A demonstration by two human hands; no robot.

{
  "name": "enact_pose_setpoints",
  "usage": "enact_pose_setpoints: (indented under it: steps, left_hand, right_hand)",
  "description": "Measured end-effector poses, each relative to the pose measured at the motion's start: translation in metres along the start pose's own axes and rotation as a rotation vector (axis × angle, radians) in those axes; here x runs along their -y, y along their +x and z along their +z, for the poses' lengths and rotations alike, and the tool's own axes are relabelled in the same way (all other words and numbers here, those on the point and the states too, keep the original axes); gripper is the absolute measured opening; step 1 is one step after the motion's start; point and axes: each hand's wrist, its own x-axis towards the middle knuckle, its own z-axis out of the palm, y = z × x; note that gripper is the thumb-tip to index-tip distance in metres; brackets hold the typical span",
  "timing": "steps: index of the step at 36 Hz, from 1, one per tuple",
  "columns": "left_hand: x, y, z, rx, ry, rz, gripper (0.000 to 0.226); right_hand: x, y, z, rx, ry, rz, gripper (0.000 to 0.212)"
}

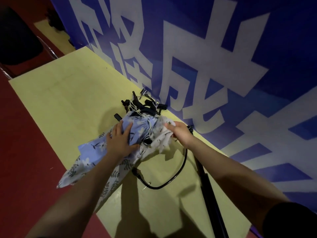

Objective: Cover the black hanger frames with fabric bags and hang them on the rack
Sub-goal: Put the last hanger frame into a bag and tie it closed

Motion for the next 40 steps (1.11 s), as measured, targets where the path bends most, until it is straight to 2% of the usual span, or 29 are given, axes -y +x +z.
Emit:
enact_pose_setpoints:
  steps: [2,4,10,14,16,18,20,23,25,28,31,33,35,40]
  left_hand:
    - [0.0,0.001,0.001,-0.008,-0.014,0.003,0.094]
    - [-0.001,0.001,0.002,-0.004,-0.028,0.006,0.094]
    - [-0.008,-0.003,-0.002,-0.032,-0.207,-0.05,0.095]
    - [-0.026,-0.002,-0.018,-0.094,-0.402,-0.124,0.061]
    - [-0.045,-0.009,-0.033,-0.154,-0.698,-0.177,0.047]
    - [-0.072,-0.026,-0.056,-0.02,-1.193,-0.356,0.039]
    - [-0.092,-0.038,-0.069,0.252,-1.639,-0.508,0.048]
    - [-0.108,-0.051,-0.08,0.595,-2.077,-0.605,0.079]
    - [-0.12,-0.063,-0.09,0.665,-2.228,-0.59,0.078]
    - [-0.138,-0.078,-0.103,0.581,-2.227,-0.441,0.054]
    - [-0.147,-0.091,-0.109,0.487,-2.193,-0.373,0.043]
    - [-0.151,-0.102,-0.113,0.416,-2.095,-0.325,0.042]
    - [-0.152,-0.111,-0.115,0.379,-2.007,-0.265,0.043]
    - [-0.159,-0.131,-0.116,0.359,-1.95,-0.227,0.055]
  right_hand:
    - [0.02,-0.005,-0.009,-0.071,0.282,-0.033,0.021]
    - [0.047,-0.011,-0.02,-0.115,0.442,-0.088,0.019]
    - [0.101,-0.043,-0.038,-0.126,0.456,-0.166,0.02]
    - [0.115,-0.067,-0.044,-0.127,0.43,-0.202,0.026]
    - [0.119,-0.079,-0.046,-0.108,0.439,-0.206,0.029]
    - [0.122,-0.094,-0.048,-0.083,0.464,-0.204,0.023]
    - [0.122,-0.11,-0.051,-0.037,0.521,-0.179,0.023]
    - [0.114,-0.132,-0.053,0.037,0.587,-0.164,0.027]
    - [0.104,-0.146,-0.056,0.041,0.571,-0.156,0.03]
    - [0.08,-0.163,-0.065,-0.039,0.461,-0.174,0.027]
    - [0.048,-0.18,-0.081,-0.109,0.393,-0.193,0.027]
    - [0.028,-0.193,-0.092,-0.133,0.316,-0.189,0.025]
    - [0.01,-0.204,-0.102,-0.198,0.156,-0.162,0.005]
    - [-0.028,-0.22,-0.1,-0.364,-0.18,-0.187,0.012]
